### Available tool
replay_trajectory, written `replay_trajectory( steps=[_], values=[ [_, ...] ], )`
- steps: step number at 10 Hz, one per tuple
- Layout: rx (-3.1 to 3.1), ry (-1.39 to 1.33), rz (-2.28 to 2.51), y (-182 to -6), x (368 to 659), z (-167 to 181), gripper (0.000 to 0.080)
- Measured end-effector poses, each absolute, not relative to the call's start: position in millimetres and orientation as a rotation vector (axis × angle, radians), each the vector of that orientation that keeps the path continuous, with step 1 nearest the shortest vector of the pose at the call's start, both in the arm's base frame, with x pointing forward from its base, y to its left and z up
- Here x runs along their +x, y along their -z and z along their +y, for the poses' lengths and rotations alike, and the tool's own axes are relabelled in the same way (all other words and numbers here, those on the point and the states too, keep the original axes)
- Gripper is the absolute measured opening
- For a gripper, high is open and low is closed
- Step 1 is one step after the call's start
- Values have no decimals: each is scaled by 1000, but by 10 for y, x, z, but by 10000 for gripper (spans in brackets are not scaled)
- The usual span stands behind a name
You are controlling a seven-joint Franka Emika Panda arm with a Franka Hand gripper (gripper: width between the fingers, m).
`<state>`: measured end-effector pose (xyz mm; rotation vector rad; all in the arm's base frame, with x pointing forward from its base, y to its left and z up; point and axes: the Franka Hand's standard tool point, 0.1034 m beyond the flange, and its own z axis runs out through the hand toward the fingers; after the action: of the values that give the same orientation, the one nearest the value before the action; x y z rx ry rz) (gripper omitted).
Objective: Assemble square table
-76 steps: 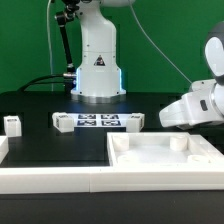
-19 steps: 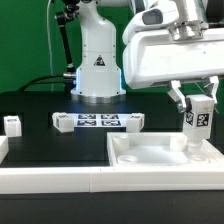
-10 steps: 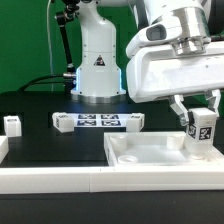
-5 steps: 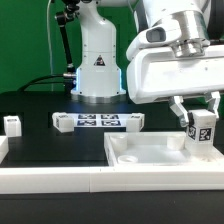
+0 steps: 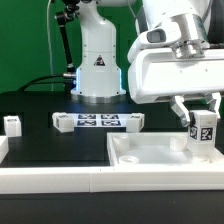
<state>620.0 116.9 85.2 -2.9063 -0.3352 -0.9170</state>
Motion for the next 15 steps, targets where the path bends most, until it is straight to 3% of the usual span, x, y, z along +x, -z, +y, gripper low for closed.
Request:
replay_trajectory(
  steps=[2,3,4,5,6,9,12,15],
  values=[
    [-2907,917,-334,-849,6199,1167,290],
    [-2907,917,-334,-849,6199,1167,472],
    [-2907,917,-334,-849,6199,1166,588],
    [-2907,917,-334,-849,6199,1166,588],
    [-2907,917,-334,-849,6199,1166,637],
    [-2908,915,-332,-863,6200,1152,646],
    [-2908,933,-322,-1044,6250,1077,649],
    [-2912,895,-318,-1074,6252,1068,649]
  ],
)
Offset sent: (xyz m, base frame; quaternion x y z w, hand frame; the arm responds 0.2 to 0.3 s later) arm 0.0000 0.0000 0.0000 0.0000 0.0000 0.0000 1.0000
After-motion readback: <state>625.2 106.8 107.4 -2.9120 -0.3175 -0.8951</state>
